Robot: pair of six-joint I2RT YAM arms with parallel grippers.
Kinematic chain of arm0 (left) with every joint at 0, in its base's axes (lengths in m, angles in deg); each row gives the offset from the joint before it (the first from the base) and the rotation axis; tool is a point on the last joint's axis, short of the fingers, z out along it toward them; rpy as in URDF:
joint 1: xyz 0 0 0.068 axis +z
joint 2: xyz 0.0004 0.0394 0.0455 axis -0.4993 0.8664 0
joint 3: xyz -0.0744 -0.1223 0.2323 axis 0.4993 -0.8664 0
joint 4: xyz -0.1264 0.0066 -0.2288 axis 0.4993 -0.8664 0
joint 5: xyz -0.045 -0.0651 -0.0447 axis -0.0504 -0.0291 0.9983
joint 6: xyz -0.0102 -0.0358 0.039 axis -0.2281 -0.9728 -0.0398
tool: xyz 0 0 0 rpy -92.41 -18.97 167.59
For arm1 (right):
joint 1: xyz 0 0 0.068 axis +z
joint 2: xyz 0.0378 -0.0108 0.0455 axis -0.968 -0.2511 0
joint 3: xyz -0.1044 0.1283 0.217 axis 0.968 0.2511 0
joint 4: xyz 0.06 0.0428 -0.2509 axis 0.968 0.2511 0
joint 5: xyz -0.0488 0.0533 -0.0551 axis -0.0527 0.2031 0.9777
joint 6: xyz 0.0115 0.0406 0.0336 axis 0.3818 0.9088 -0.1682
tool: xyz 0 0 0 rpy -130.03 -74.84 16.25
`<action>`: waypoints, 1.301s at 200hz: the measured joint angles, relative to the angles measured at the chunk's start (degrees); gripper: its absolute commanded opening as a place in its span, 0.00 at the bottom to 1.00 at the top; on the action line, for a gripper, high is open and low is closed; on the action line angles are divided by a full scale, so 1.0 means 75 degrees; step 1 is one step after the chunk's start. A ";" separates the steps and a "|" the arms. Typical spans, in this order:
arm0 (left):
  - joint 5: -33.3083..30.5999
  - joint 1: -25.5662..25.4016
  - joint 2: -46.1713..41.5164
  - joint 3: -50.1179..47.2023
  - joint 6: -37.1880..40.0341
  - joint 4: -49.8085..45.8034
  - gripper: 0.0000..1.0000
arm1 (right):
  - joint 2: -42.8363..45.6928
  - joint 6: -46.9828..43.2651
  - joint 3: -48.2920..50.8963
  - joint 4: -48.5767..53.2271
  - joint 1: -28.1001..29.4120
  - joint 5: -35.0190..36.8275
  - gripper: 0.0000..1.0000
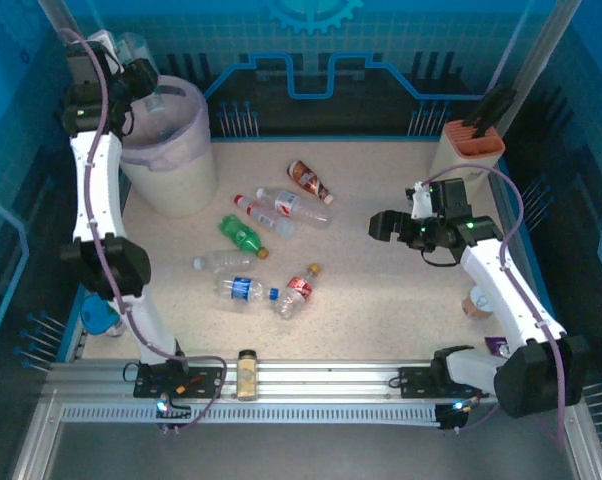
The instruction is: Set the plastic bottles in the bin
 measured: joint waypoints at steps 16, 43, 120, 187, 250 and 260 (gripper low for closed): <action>-0.0061 -0.0020 0.0539 0.0449 0.0114 -0.0478 0.00 | 0.0076 -0.0003 0.0000 -0.0061 0.0050 -0.0023 1.00; -0.0221 -0.0029 0.1326 0.0988 0.0265 -0.1209 0.00 | 0.0143 0.0003 0.0000 -0.0137 0.0163 -0.0032 1.00; -0.0766 -0.0082 0.2384 0.1282 0.0740 -0.2276 0.02 | 0.0131 0.0178 0.0119 -0.0198 0.0291 0.0052 1.00; -0.0886 -0.0087 0.1985 0.0487 0.0994 -0.1929 0.87 | -0.0300 0.0361 0.0157 -0.0411 0.0527 0.0064 1.00; -0.0799 -0.0087 0.1061 0.0452 0.1384 -0.1982 0.99 | -0.0472 0.0793 0.0154 -0.0469 0.0833 0.0090 1.00; -0.0761 -0.0087 0.0833 0.0452 0.1507 -0.1982 0.99 | -0.0542 0.1008 0.0157 -0.0522 0.1011 0.0128 1.00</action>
